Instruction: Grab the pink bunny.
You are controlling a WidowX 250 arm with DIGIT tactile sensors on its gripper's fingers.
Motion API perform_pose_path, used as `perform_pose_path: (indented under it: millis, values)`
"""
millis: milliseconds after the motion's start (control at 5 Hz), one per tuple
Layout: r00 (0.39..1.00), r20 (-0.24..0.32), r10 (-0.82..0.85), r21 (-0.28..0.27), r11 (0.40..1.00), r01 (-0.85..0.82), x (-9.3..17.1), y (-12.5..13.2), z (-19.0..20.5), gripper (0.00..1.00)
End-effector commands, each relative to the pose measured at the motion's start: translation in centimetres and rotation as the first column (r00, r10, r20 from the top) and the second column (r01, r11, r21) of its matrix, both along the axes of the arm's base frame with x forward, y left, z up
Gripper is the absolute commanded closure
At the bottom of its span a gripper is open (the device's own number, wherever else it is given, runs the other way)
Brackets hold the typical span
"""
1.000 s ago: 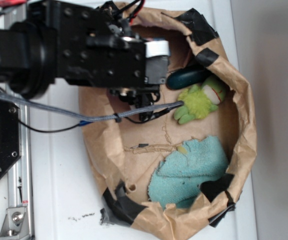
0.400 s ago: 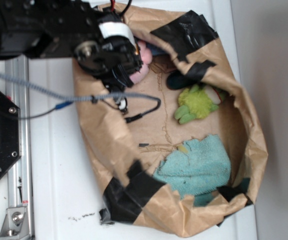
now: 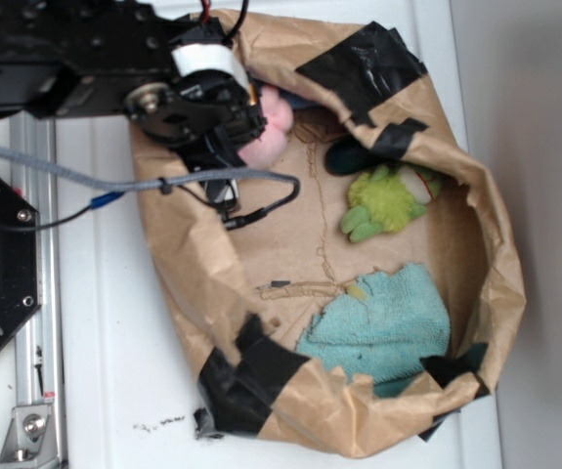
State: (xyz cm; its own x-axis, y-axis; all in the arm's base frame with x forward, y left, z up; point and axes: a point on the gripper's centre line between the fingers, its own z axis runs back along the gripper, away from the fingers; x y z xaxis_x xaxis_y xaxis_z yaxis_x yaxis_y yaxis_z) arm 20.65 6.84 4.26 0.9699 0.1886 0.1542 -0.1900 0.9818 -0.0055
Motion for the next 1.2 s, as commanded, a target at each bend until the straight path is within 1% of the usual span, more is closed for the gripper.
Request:
perform_pose_path:
  millis: [0, 200, 400, 600, 800, 1000]
  values:
    - [0.999, 0.033, 0.013, 0.056, 0.998, -0.014, 0.3, -0.1, 1.1, 1.0]
    - [0.999, 0.03, 0.038, 0.061, 0.997, -0.04, 0.9, -0.7, 1.7, 1.0]
    - [0.997, 0.083, -0.009, 0.038, 0.999, 0.006, 2.5, -4.1, 6.0, 1.0]
    - [0.998, 0.047, -0.05, -0.025, 0.998, 0.051, 5.5, -6.2, 8.4, 1.0]
    - [0.989, 0.091, -0.113, -0.026, 0.993, 0.116, 6.1, -5.8, 9.1, 1.0]
    - [0.992, 0.088, -0.09, -0.026, 0.995, 0.092, 5.7, -4.7, 8.8, 1.0]
